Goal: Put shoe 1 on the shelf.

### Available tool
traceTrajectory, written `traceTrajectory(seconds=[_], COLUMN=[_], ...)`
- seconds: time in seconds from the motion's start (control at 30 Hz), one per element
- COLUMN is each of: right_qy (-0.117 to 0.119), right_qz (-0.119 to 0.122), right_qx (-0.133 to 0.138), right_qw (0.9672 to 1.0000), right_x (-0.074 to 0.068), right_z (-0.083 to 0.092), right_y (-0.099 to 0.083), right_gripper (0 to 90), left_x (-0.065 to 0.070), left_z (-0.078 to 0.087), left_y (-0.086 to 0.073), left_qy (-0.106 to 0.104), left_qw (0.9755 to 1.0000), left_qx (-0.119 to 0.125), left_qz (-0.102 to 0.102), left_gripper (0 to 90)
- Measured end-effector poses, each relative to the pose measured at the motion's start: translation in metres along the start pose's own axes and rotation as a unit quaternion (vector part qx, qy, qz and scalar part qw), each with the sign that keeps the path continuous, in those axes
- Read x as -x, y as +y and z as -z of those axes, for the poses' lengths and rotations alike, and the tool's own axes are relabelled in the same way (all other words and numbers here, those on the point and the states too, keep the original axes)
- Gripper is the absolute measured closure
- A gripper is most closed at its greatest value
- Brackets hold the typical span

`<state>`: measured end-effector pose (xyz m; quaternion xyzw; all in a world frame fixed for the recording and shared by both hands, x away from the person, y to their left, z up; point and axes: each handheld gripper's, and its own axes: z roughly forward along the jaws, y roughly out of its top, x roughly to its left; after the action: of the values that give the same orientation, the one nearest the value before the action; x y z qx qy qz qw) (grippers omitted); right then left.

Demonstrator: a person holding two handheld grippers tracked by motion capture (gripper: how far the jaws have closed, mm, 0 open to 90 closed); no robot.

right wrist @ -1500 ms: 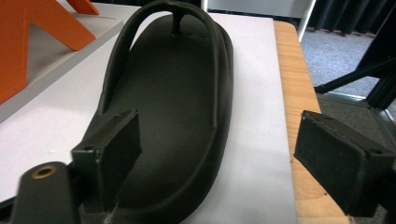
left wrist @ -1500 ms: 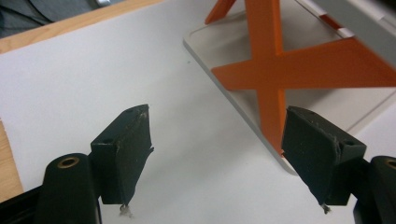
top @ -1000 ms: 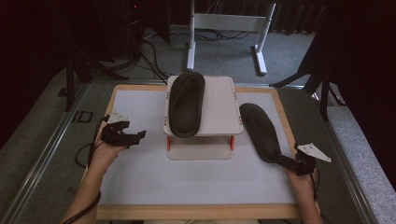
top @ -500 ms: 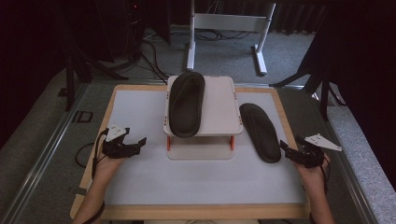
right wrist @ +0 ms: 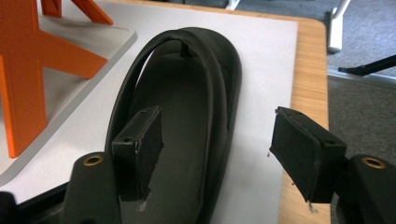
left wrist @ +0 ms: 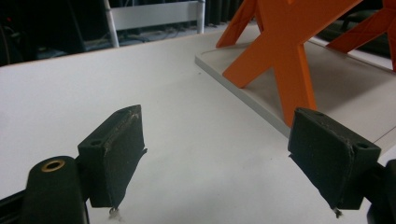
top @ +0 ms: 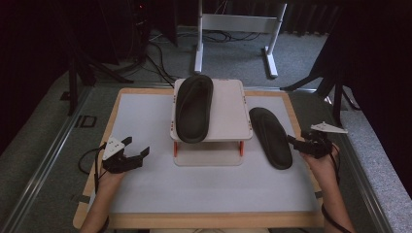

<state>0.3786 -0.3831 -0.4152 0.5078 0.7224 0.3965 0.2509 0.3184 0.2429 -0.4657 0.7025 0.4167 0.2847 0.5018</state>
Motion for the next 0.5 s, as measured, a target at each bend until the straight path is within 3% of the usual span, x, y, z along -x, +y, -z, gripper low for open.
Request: traceTrajectory(seconds=[0.17,0.3,0.37,0.5], right_qy=[0.008,0.017,0.019,0.015], right_qz=[0.015,0.015,0.018,0.032], right_qx=[-0.023,-0.067,-0.075,-0.118], right_qw=[0.9996,0.9975,0.9968,0.9924], right_x=[0.0,0.002,0.002,0.001], right_z=[-0.008,-0.021,-0.024,-0.038], right_y=[0.011,0.026,0.029,0.05], right_gripper=[40.0,47.3,49.4,53.4], left_x=[-0.001,-0.001,-0.001,-0.001], left_z=[0.005,0.008,0.009,0.009], left_y=[-0.004,-0.009,-0.011,-0.016], left_qy=[-0.002,0.003,0.002,-0.009], left_qw=[0.9998,0.9994,0.9992,0.9992], left_qx=[0.018,0.035,0.04,0.038], left_qz=[0.0,-0.001,-0.001,0.001], left_gripper=[18.1,16.9,16.8,16.8])
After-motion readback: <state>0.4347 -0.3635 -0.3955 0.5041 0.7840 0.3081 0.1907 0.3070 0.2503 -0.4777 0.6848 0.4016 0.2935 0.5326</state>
